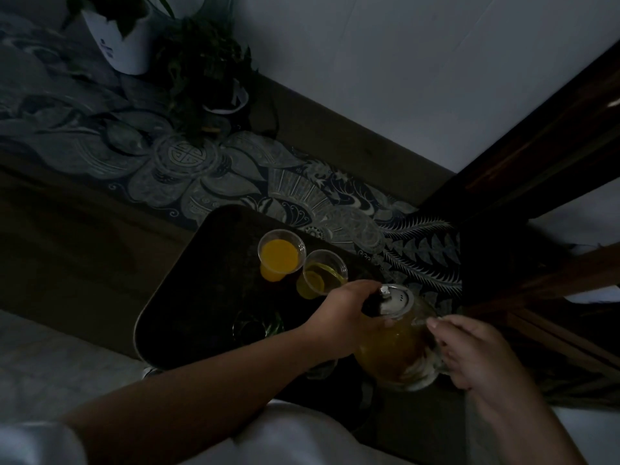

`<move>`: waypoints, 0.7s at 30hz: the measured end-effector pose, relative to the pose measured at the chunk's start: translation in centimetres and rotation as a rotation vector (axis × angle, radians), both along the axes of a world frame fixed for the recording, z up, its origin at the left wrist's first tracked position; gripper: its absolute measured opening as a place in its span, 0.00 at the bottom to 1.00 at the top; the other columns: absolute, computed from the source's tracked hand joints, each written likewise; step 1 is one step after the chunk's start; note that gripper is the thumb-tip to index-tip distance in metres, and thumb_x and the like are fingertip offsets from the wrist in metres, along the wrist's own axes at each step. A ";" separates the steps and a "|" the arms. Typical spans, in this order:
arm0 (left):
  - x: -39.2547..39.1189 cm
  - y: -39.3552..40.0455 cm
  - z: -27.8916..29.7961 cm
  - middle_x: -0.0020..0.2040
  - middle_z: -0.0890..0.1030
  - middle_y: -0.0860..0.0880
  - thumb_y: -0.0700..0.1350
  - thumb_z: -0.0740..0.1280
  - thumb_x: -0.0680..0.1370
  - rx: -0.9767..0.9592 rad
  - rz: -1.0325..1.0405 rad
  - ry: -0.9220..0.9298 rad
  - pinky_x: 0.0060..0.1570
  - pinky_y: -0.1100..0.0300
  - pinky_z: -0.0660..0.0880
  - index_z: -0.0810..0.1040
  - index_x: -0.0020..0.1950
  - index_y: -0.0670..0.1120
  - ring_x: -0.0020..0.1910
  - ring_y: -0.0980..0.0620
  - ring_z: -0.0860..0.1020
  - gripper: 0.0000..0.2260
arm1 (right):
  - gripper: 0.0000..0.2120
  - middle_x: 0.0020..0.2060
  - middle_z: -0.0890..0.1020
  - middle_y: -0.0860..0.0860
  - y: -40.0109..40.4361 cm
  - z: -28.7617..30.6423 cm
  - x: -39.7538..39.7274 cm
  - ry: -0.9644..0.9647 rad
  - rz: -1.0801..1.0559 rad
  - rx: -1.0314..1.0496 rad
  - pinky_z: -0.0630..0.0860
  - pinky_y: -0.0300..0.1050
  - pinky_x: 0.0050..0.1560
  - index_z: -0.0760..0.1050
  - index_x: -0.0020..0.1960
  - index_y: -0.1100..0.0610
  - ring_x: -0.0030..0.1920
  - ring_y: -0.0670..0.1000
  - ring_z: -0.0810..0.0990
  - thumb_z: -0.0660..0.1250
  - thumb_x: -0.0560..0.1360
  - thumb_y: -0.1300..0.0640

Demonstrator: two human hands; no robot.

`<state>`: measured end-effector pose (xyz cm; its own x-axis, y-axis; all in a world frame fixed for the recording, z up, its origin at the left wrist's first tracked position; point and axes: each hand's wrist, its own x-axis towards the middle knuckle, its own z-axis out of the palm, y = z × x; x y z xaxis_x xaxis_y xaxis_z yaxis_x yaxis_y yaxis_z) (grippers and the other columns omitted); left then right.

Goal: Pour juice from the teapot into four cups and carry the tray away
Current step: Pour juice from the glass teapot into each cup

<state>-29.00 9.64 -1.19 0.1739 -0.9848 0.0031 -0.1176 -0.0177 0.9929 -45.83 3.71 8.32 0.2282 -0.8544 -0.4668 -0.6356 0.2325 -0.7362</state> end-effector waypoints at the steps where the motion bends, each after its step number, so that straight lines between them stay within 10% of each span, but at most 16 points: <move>1: -0.1 0.0 0.0 0.57 0.79 0.51 0.44 0.73 0.74 -0.003 -0.003 0.006 0.53 0.62 0.76 0.77 0.63 0.47 0.55 0.56 0.77 0.17 | 0.12 0.21 0.71 0.47 -0.1 -0.1 0.0 0.001 0.002 0.005 0.61 0.36 0.26 0.80 0.35 0.56 0.23 0.46 0.69 0.67 0.75 0.54; 9: 0.0 0.2 -0.2 0.57 0.80 0.49 0.44 0.72 0.74 0.011 -0.011 0.067 0.56 0.49 0.78 0.77 0.62 0.46 0.56 0.53 0.79 0.16 | 0.12 0.20 0.74 0.46 0.2 0.1 0.1 -0.008 0.035 0.021 0.65 0.43 0.35 0.81 0.37 0.57 0.25 0.48 0.73 0.66 0.77 0.55; 21: 0.1 0.3 -0.3 0.58 0.80 0.50 0.43 0.72 0.75 0.030 -0.018 0.083 0.57 0.49 0.78 0.77 0.63 0.47 0.57 0.54 0.78 0.17 | 0.12 0.17 0.72 0.44 0.5 0.8 0.7 0.022 0.106 -0.021 0.61 0.30 0.17 0.77 0.38 0.60 0.17 0.39 0.69 0.64 0.78 0.57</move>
